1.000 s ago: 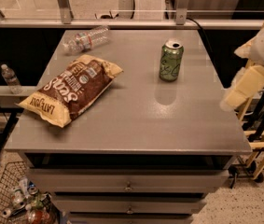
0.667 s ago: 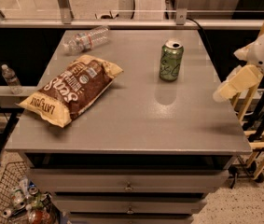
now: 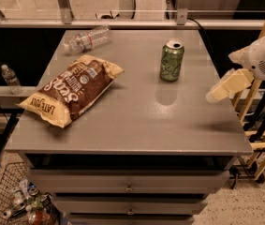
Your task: Knock green can over
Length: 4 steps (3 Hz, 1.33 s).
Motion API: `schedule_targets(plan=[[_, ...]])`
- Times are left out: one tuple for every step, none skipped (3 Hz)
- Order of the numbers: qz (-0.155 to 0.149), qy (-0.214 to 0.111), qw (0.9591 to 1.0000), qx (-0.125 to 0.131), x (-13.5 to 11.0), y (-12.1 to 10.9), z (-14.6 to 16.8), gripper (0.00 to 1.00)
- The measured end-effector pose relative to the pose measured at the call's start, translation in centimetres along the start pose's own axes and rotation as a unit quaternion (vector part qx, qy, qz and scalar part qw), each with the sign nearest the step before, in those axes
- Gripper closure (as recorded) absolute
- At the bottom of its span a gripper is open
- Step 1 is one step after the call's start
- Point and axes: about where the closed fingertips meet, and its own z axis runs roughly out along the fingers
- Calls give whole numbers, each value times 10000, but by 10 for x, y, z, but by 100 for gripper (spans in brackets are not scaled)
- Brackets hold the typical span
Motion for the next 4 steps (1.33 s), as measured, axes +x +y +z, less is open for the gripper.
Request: schedule_targets(plan=[[-162, -740, 9969, 204, -32, -13, 15, 0], [-295, -1360, 9895, 394, -61, -23, 27, 0], [-277, -1624, 9854, 429, -75, -31, 46, 0], [-152, -1861, 9818, 341, -82, -35, 68, 0]])
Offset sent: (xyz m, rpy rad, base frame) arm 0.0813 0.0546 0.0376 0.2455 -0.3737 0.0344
